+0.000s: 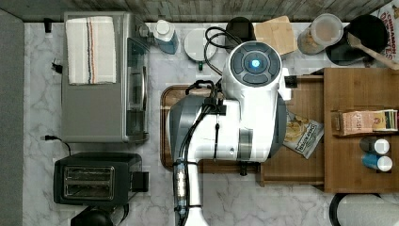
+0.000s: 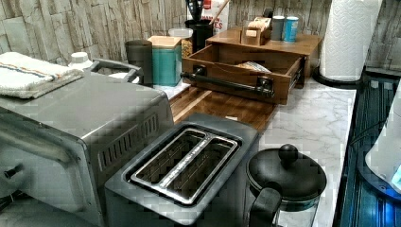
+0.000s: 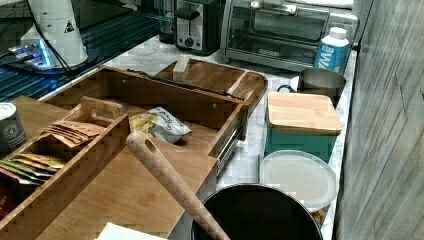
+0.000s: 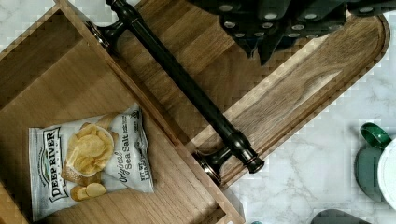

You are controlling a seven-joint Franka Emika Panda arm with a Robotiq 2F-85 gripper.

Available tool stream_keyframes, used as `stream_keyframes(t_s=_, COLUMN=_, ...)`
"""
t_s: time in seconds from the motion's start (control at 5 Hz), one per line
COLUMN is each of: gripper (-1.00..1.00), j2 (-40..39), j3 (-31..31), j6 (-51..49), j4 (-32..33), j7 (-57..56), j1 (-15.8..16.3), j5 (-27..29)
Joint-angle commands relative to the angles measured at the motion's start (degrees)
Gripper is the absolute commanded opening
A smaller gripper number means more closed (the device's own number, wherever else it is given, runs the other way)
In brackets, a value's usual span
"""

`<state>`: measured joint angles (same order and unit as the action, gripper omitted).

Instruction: Close the drawer.

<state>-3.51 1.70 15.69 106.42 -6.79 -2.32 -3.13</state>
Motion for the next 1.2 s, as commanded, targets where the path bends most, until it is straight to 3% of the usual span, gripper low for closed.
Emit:
stream_keyframes(t_s=0.2, gripper=-1.0, j2=-0.02, j3=0.1, j6=0.01, j4=-0.02, j7=-0.01, j1=-0.32, j5=-0.2)
stream_keyframes(t_s=0.8, gripper=-1.0, j2=-0.03, j3=-2.9, j6=10.88, j4=8.73, j7=-22.22, j1=0.65, j5=-0.61)
stream_keyframes(t_s=1.2, gripper=-1.0, j2=-0.52, j3=-2.31, j6=20.78, j4=17.66, j7=-32.93, j1=0.89, j5=-7.57)
